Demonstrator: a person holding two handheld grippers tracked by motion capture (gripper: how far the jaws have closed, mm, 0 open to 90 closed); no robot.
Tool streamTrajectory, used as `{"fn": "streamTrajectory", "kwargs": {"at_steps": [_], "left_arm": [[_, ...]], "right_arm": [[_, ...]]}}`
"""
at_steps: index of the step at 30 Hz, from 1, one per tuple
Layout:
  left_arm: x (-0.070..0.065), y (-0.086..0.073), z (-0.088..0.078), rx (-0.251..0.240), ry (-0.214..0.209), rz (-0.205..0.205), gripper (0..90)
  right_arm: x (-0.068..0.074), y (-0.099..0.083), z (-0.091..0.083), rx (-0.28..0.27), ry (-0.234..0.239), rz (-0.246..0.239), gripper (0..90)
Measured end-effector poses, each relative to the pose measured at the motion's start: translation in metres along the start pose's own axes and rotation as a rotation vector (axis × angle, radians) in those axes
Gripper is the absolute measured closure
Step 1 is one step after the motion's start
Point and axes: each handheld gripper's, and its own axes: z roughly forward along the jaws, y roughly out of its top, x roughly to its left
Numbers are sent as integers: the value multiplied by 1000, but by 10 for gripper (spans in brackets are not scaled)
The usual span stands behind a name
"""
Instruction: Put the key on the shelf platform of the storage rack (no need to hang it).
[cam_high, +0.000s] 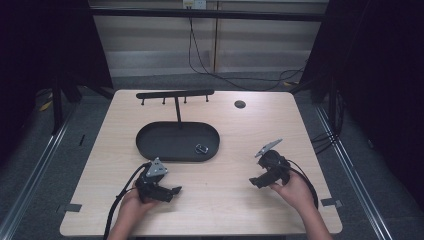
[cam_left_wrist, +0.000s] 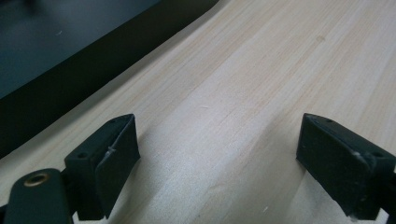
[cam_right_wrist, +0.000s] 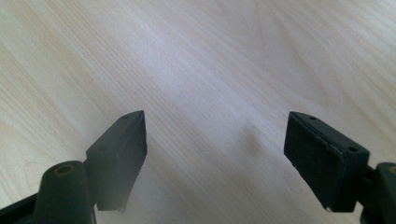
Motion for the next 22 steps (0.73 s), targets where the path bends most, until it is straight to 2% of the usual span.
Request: {"fn": "streamTrajectory", "kwargs": {"at_steps": [8, 17, 22], "left_arm": [[0, 0, 0, 0, 0, 0, 124], [0, 0, 0, 0, 0, 0, 124], [0, 0, 0, 0, 0, 0, 124]], "right_arm": [[1, -10, 5, 6, 6, 17, 209], [0, -21, 7, -16, 1, 42, 210], [0, -27, 10, -34, -10, 37, 210]]}}
